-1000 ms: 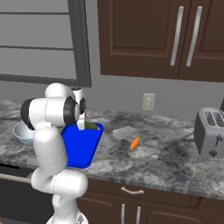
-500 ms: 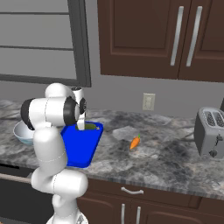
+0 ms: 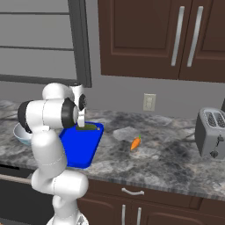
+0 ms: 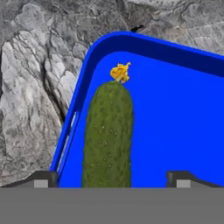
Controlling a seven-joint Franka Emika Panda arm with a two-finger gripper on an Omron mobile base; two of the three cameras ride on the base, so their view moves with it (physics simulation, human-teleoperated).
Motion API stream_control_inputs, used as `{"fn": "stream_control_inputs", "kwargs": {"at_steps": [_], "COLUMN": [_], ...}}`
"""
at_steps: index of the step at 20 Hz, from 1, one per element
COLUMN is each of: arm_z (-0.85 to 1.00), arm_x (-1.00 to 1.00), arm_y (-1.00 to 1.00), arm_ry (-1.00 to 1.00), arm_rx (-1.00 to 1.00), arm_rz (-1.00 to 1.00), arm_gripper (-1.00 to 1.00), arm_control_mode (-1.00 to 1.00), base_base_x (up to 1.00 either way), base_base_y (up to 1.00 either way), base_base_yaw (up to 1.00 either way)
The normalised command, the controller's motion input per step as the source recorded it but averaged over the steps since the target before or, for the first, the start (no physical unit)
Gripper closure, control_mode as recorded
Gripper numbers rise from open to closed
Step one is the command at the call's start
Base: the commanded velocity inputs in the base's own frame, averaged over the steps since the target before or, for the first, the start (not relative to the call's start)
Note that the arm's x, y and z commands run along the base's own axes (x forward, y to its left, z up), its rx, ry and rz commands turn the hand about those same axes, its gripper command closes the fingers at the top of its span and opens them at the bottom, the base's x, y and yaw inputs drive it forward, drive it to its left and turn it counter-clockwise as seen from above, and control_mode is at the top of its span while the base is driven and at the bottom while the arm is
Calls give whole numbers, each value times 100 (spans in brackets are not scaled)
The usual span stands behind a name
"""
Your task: Place the two vegetables and bowl onto the tray for setting up a vegetable dip station.
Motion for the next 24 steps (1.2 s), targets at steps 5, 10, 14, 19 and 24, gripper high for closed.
{"fn": "stream_control_inputs", "kwargs": {"at_steps": [5, 10, 14, 19, 24], "arm_z": [36, 19, 25, 29, 16], "arm_x": [-11, -34, -47, -38, -29], "arm_y": [-21, -51, -50, -51, -55], "arm_ry": [0, 0, 0, 0, 0], "arm_rx": [0, 0, 0, 0, 4], "arm_rz": [2, 15, 14, 12, 9], "arm_gripper": [-100, -100, -100, -100, -100], "arm_control_mode": [-100, -100, -100, -100, -100], "base_base_x": [0, 0, 0, 0, 0], "base_base_y": [0, 0, 0, 0, 0], "base_base_yaw": [0, 0, 0, 0, 0]}}
